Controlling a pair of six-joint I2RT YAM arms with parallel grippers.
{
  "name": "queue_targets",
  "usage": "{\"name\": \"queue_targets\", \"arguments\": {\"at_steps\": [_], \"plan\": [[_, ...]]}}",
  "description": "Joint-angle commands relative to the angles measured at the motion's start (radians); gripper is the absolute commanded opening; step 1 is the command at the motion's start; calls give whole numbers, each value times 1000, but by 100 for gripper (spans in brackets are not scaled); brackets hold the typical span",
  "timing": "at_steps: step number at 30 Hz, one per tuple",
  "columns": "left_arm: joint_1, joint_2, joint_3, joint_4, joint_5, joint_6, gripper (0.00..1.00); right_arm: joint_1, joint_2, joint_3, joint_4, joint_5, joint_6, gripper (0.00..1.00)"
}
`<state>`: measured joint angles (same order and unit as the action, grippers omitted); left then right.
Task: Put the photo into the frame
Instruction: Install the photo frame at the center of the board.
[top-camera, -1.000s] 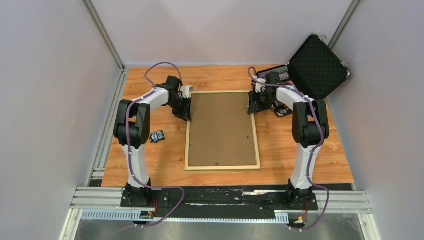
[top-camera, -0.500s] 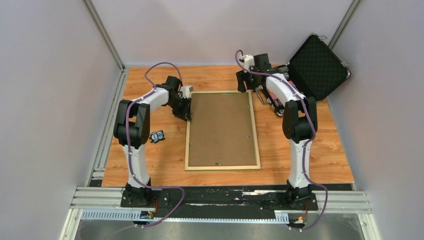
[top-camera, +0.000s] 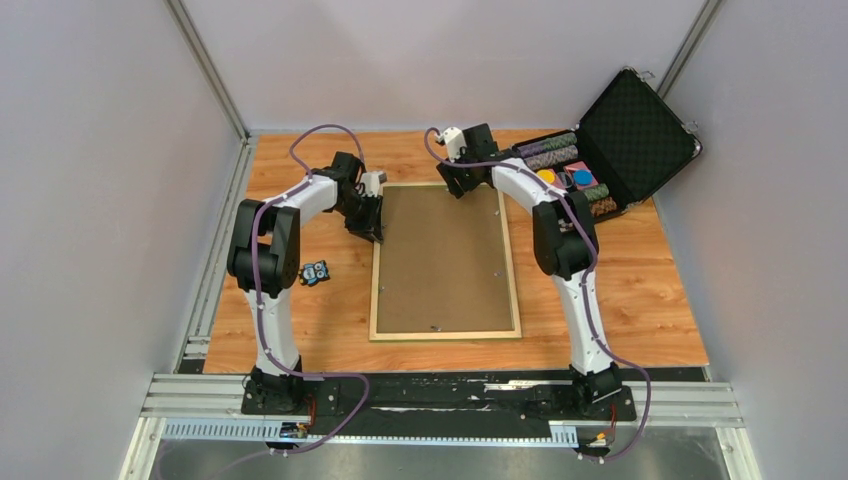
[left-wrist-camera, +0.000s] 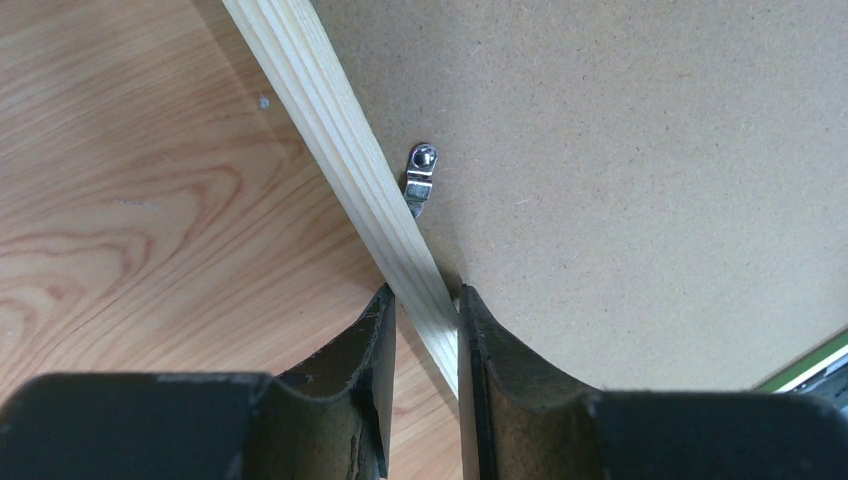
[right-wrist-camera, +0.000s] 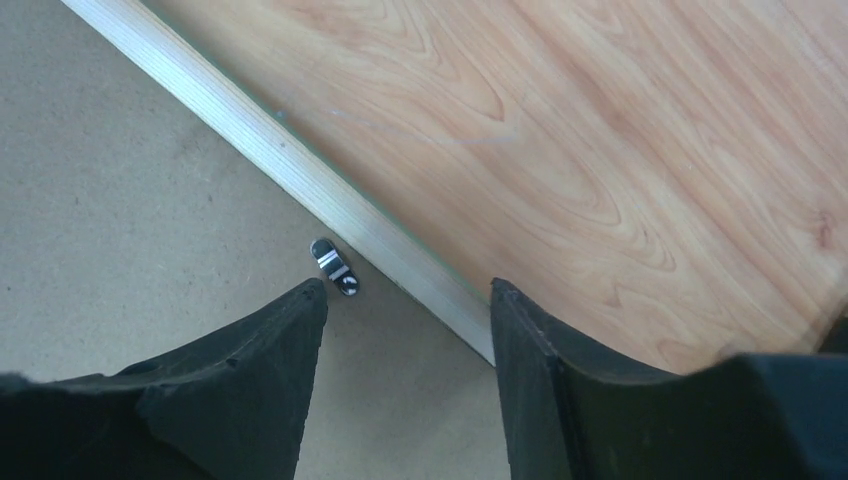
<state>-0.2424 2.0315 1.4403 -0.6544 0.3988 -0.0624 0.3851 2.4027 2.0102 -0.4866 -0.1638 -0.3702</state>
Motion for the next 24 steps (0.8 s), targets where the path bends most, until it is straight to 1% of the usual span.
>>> {"name": "queue_targets", "arguments": {"at_steps": [1, 15, 24], "plan": [[2, 12, -7, 10, -31, 58, 0, 14, 61, 3, 14, 43, -31, 60], [2, 0, -1, 0, -38, 61, 0, 39, 53, -47, 26, 131, -91, 58], [2, -2, -3, 5, -49, 60, 0, 18, -29, -45, 27, 67, 17, 61]]}}
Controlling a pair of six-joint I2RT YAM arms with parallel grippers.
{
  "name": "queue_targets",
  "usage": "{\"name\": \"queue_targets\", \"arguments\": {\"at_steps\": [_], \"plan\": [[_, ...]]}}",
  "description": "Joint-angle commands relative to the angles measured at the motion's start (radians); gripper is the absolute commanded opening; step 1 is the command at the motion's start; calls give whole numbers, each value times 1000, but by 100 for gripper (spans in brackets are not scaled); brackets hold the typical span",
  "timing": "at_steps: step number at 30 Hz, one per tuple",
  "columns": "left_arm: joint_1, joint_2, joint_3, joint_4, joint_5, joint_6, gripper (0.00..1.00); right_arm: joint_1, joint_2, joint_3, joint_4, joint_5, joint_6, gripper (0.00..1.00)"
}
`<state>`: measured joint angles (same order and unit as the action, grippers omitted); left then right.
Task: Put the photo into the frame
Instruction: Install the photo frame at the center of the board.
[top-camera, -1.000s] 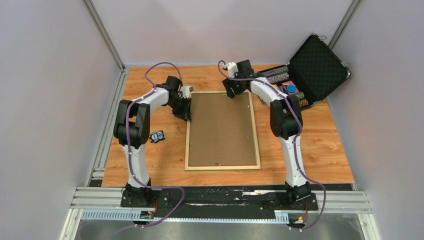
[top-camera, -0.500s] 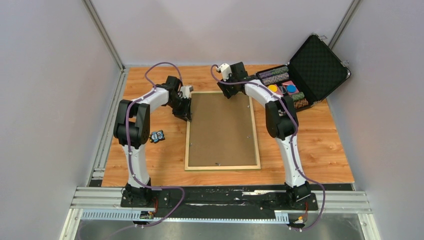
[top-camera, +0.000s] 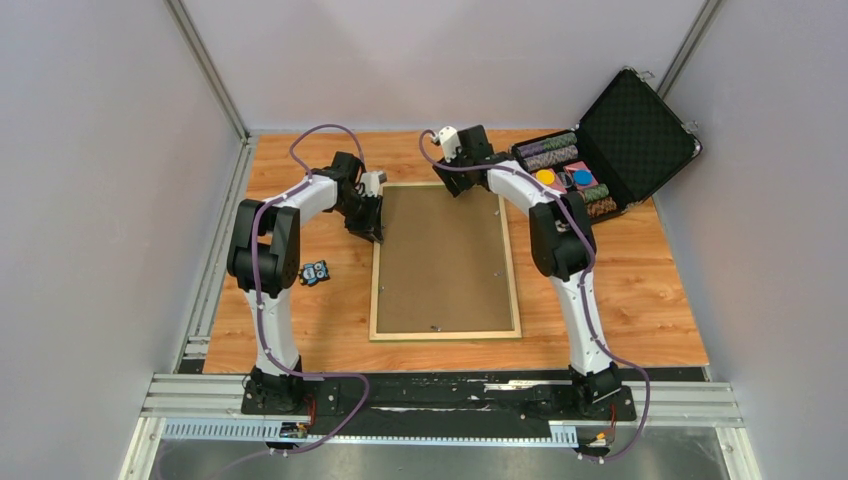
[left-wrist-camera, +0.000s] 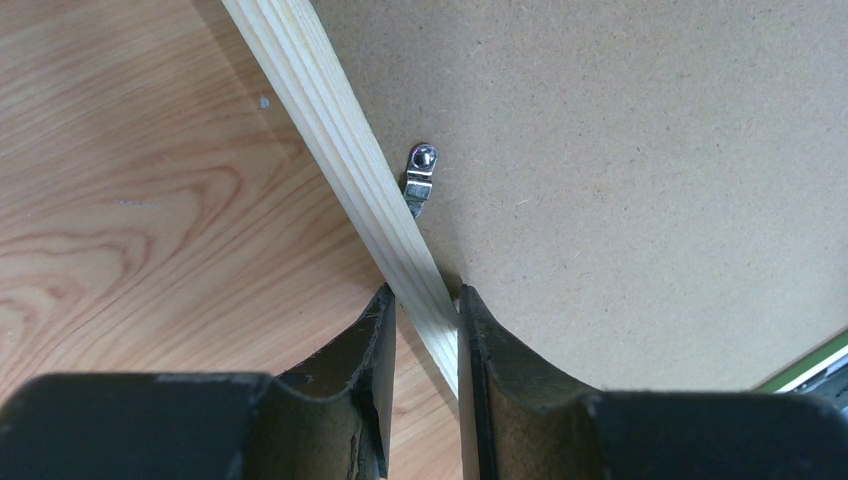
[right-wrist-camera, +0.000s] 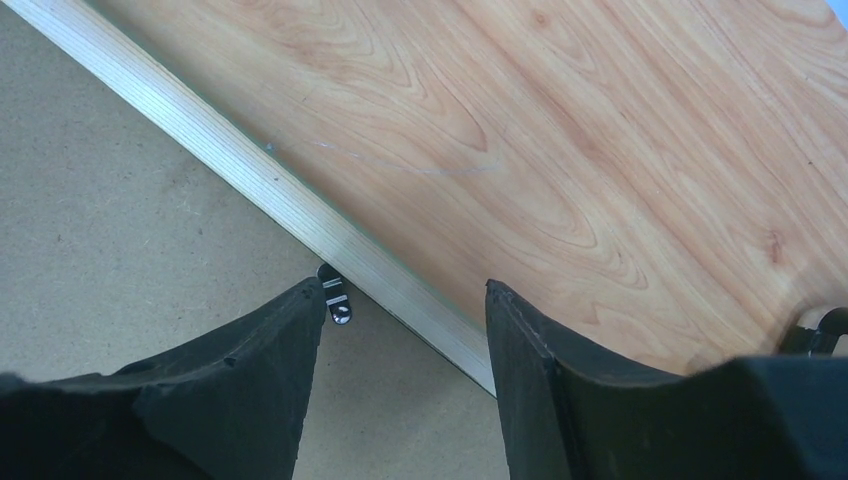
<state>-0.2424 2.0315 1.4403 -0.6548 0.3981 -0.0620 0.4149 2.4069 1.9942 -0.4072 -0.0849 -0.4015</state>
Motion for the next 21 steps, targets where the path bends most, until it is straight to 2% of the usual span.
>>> {"name": "queue_targets", "arguments": {"at_steps": [1, 9, 21], "plan": [[2, -3, -3, 6, -49, 59, 0, -16, -42, -30, -53, -16, 58, 61], [2, -3, 0, 8, -39, 58, 0, -40, -52, -29, -53, -14, 96, 61], [2, 3, 1, 8, -33, 57, 0, -42, -16, -18, -59, -96, 130, 61]]}}
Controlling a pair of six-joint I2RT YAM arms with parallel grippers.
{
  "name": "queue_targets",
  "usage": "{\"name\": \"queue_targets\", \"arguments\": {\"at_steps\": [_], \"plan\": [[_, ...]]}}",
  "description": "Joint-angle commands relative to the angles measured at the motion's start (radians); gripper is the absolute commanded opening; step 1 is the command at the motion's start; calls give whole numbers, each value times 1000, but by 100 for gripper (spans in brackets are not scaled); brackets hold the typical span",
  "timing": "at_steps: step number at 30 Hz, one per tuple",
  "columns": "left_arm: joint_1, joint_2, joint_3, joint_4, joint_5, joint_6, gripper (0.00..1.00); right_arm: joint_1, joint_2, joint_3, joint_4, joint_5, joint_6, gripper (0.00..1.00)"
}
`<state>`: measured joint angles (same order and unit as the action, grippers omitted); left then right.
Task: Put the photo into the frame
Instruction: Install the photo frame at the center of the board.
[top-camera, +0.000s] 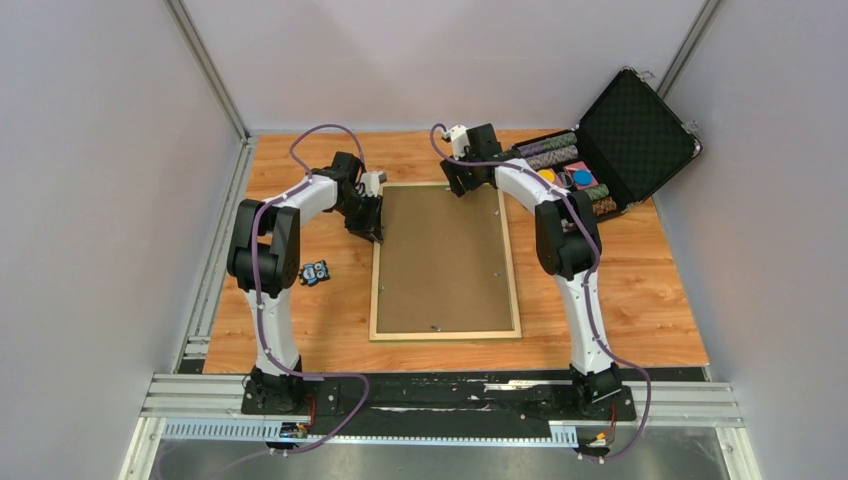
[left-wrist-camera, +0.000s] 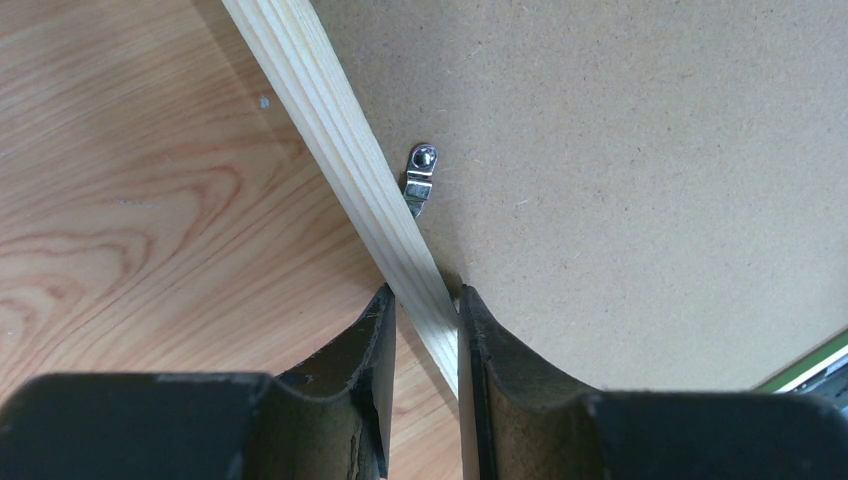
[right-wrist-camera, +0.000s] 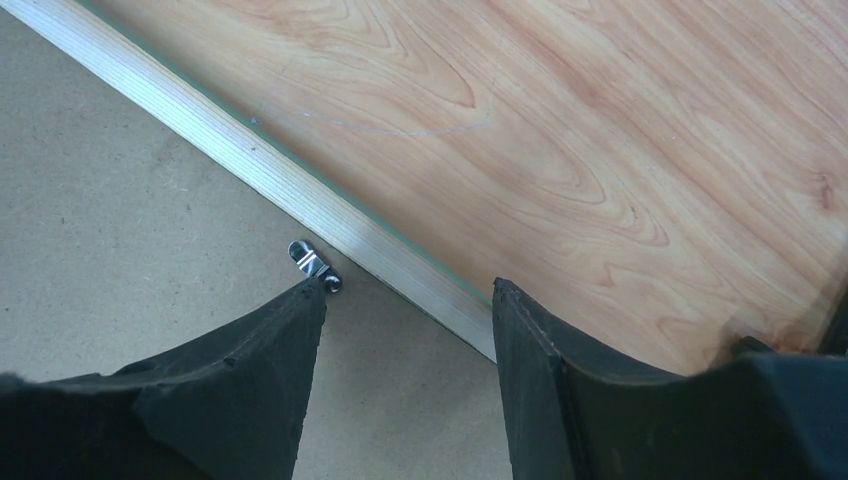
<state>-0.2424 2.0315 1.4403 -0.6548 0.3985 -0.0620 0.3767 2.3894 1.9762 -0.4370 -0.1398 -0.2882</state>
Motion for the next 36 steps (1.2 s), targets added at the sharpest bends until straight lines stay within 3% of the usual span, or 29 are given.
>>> {"name": "queue_targets", "arguments": {"at_steps": [1, 24, 36], "plan": [[2, 3, 1, 9, -32, 58, 0, -4, 2, 0, -28, -46, 8, 61], [2, 5, 8, -2, -35, 60, 0, 11, 57, 42, -29, -46, -15, 60], [2, 5, 1, -2, -35, 60, 0, 9, 76, 50, -28, 29, 37, 53]]}}
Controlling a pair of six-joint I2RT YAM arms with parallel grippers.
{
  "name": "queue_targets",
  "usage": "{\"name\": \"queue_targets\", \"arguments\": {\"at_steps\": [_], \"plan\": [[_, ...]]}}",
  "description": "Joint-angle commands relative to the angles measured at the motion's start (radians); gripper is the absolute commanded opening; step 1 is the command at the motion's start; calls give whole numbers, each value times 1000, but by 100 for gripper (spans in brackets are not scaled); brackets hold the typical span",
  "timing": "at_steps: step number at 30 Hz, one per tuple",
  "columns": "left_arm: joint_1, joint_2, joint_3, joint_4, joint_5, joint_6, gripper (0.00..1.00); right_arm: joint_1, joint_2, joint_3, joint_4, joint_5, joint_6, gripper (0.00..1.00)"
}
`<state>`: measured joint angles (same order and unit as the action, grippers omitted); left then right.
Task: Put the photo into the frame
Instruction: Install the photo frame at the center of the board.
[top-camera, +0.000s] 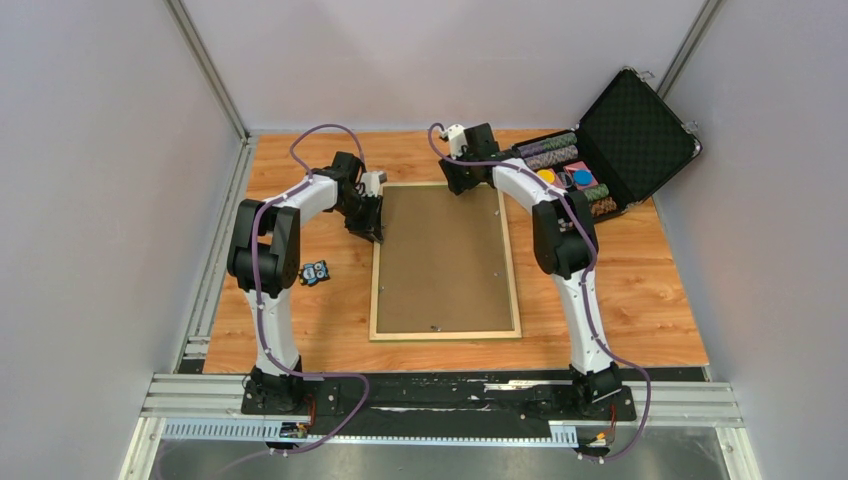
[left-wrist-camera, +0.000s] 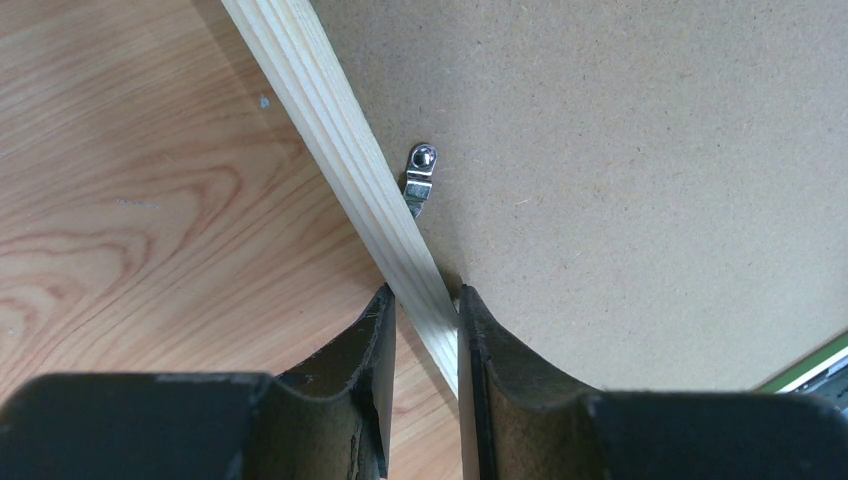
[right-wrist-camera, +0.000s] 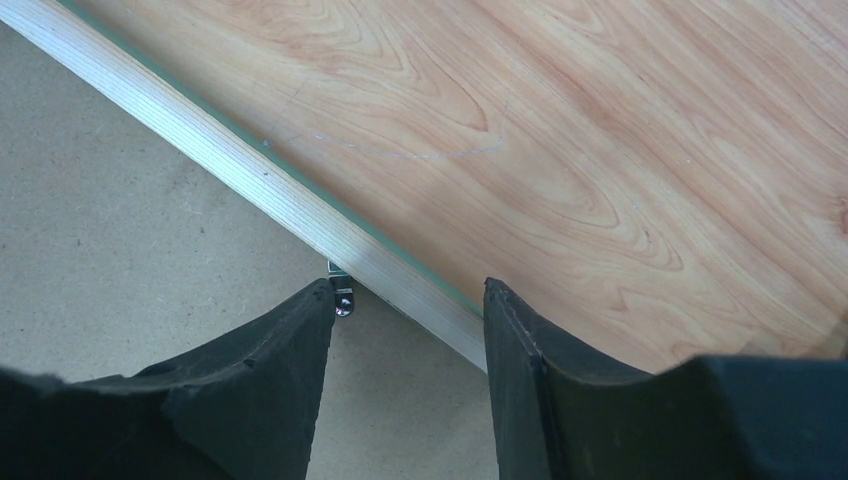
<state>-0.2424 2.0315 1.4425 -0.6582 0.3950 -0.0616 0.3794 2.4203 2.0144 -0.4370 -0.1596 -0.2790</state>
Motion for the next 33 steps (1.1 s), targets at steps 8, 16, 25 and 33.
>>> {"name": "queue_targets", "arguments": {"at_steps": [8, 16, 25, 33], "plan": [[5, 1, -8, 5, -31, 60, 0, -13, 31, 1, -31, 87, 76, 50], [6, -3, -17, 11, -31, 60, 0, -25, 24, -10, -41, 115, 132, 47], [9, -13, -30, 21, -36, 55, 0, -26, 31, -19, -39, 159, 126, 47], [12, -17, -48, 36, -36, 46, 0, -40, 42, -8, -42, 235, 115, 48]]}}
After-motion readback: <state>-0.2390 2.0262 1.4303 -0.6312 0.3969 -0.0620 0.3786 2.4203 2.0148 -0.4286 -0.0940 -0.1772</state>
